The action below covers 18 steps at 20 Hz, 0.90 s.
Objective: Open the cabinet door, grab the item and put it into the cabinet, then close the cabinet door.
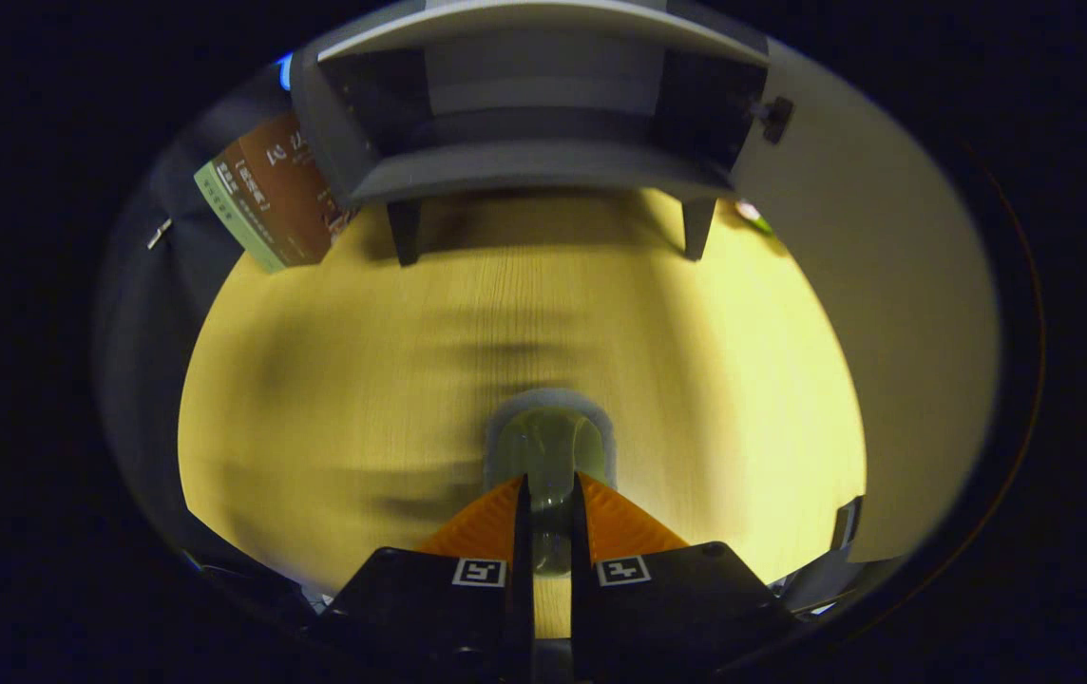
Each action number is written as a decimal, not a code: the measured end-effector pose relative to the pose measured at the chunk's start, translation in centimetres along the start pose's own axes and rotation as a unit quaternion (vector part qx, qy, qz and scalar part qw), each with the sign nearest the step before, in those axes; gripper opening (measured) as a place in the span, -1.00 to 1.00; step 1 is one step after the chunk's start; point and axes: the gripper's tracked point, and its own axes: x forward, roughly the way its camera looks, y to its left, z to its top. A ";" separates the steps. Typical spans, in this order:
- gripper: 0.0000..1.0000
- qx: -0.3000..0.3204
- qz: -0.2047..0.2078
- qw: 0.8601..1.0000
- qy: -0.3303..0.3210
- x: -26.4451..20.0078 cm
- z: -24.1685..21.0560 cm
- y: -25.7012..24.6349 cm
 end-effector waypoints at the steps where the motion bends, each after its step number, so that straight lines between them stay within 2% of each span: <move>1: -0.60 0.001 -0.003 1.000 -0.020 -1.3 1.5 -0.1; 6: -0.60 0.006 -0.019 0.993 -0.113 -6.9 8.4 -0.3; 9: -0.61 0.006 -0.016 0.985 -0.173 -10.7 13.4 0.1; 14: -0.61 0.011 -0.004 0.961 -0.275 -16.7 22.7 0.1; 18: -0.61 0.012 0.004 0.943 -0.331 -20.0 28.9 0.2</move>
